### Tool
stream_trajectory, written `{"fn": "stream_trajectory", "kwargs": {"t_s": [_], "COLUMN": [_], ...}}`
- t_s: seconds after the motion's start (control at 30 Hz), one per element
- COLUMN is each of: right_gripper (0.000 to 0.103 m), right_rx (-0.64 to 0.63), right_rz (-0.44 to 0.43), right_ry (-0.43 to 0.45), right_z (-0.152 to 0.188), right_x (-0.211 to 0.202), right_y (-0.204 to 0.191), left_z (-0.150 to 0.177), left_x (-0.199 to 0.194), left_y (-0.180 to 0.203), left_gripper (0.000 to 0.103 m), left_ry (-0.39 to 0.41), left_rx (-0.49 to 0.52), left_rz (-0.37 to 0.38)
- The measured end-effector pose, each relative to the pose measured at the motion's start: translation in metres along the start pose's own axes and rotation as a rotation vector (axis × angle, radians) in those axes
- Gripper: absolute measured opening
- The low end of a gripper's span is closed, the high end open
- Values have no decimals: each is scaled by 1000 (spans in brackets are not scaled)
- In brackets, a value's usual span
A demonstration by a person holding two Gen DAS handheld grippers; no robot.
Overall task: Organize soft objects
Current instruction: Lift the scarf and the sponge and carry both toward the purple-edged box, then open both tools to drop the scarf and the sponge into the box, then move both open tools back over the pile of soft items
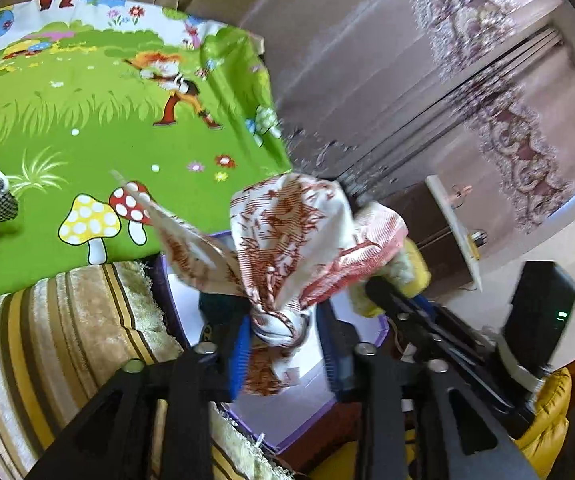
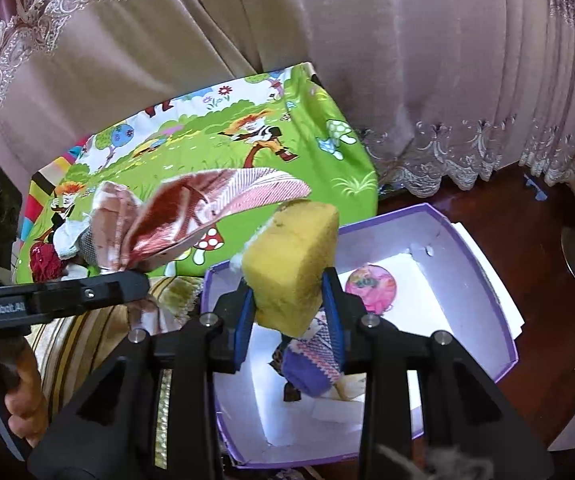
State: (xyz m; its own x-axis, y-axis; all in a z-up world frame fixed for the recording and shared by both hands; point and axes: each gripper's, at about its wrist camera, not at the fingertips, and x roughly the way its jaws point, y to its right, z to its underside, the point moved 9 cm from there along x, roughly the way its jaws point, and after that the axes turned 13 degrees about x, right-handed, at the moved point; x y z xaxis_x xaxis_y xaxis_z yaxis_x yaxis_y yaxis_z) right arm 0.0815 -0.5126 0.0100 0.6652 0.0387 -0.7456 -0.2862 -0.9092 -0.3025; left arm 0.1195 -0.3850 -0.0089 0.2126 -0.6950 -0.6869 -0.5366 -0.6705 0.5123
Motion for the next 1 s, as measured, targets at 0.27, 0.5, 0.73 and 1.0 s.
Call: {"fn": "stream_trajectory", "kwargs": {"t_s": [0.27, 0.5, 0.73, 1.0], "right_gripper": [59, 62, 63, 63], "right_rx": [19, 21, 1, -52], "right_rz": [59, 69, 60, 34], "right_ry": [10, 11, 7, 8], "right_z": [-1, -2, 0, 3], "right_x": [2, 1, 1, 4], "right_y": [21, 22, 11, -17], "left_z": [9, 7, 0, -14], "left_x": [12, 6, -7, -45], "left_y": [0, 2, -1, -7], "left_gripper": [50, 50, 50, 61], "left_ry": [-36, -19, 35, 191], "left_rx": [-6, 9, 43, 211], "left_rz": [-3, -5, -53, -216]}}
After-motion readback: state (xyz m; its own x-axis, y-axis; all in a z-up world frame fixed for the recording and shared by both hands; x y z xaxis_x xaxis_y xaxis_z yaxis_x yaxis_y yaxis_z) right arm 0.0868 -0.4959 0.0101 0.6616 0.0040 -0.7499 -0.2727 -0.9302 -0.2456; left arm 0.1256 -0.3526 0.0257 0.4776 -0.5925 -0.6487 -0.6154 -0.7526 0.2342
